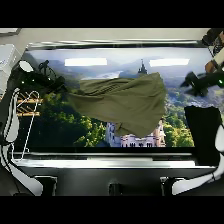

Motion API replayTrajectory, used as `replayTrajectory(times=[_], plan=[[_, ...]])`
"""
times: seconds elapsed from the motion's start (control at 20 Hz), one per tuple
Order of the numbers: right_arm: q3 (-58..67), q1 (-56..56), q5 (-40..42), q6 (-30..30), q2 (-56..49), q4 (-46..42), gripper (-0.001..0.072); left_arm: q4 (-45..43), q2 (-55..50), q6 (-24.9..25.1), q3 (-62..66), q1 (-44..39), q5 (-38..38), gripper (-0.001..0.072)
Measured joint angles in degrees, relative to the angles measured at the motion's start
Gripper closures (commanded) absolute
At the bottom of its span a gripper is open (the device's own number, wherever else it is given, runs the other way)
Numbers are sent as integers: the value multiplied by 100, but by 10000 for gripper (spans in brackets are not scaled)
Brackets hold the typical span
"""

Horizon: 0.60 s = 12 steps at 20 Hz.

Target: Fold the clothes and pants, and hang the long-sleeved shirts on hangers.

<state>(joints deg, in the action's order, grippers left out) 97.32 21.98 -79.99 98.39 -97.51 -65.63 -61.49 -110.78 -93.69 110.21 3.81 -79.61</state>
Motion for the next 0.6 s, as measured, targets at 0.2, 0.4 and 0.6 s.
replayTrajectory(times=[0.2,0.4,0.6], plan=[[-2896,175,365,-603,1364,796,173,2,0,-66,0,-2,-17,692],[-5145,223,977,-1340,2151,1947,174,2,0,-81,0,-2,-17,692],[-6164,17,1534,-1755,2376,2555,179,4,0,-83,0,-2,-15,692]])
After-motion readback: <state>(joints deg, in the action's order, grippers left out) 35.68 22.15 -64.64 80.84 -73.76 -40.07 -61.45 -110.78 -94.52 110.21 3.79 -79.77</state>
